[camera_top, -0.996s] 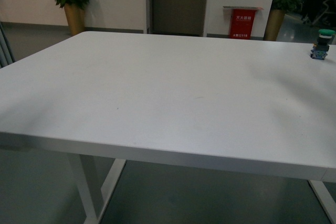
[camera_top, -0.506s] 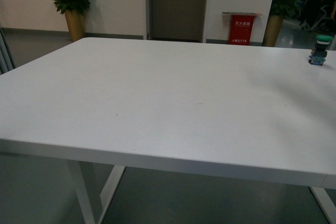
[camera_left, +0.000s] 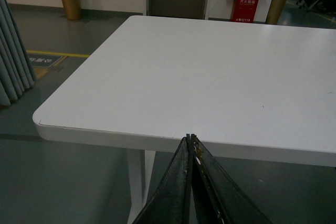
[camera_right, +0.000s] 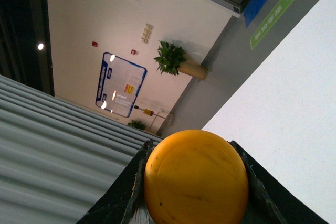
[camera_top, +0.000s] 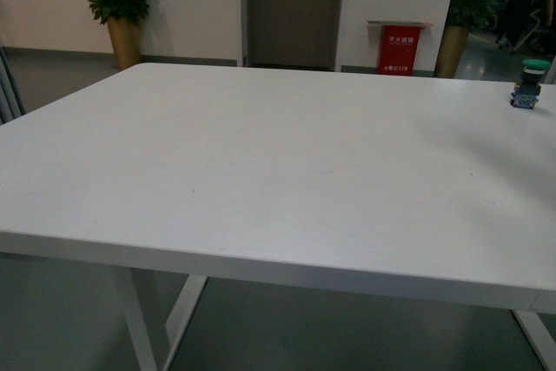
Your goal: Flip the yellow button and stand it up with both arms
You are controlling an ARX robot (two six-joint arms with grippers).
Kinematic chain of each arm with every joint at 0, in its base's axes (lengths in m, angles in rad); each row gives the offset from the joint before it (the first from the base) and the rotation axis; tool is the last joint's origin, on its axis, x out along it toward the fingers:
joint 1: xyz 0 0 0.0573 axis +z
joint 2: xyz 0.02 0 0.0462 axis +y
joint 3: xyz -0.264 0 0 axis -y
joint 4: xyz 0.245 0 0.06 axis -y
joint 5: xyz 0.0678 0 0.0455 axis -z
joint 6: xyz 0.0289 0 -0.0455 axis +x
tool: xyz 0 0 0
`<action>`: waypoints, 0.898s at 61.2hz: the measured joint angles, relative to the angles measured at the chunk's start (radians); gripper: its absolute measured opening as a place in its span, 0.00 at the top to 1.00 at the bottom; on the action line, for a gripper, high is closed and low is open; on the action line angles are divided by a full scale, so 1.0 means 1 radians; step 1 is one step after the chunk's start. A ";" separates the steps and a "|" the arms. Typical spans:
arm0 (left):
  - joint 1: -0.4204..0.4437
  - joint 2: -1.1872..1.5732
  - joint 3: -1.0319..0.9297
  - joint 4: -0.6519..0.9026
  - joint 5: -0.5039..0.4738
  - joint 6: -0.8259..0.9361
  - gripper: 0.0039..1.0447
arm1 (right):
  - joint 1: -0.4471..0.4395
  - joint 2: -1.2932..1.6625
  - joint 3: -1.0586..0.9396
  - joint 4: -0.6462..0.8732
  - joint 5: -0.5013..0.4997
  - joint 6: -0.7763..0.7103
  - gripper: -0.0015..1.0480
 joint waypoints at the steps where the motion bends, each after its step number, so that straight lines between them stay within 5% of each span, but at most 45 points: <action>1: 0.000 -0.009 -0.002 -0.006 0.000 0.000 0.96 | 0.000 0.000 0.000 -0.002 0.000 -0.001 0.66; 47: 0.000 -0.258 -0.022 -0.206 0.000 0.000 0.96 | -0.003 -0.015 0.000 -0.016 0.000 -0.008 0.66; 55: 0.000 -0.429 -0.022 -0.380 0.000 0.000 0.96 | -0.003 -0.015 0.000 -0.018 0.000 -0.010 0.67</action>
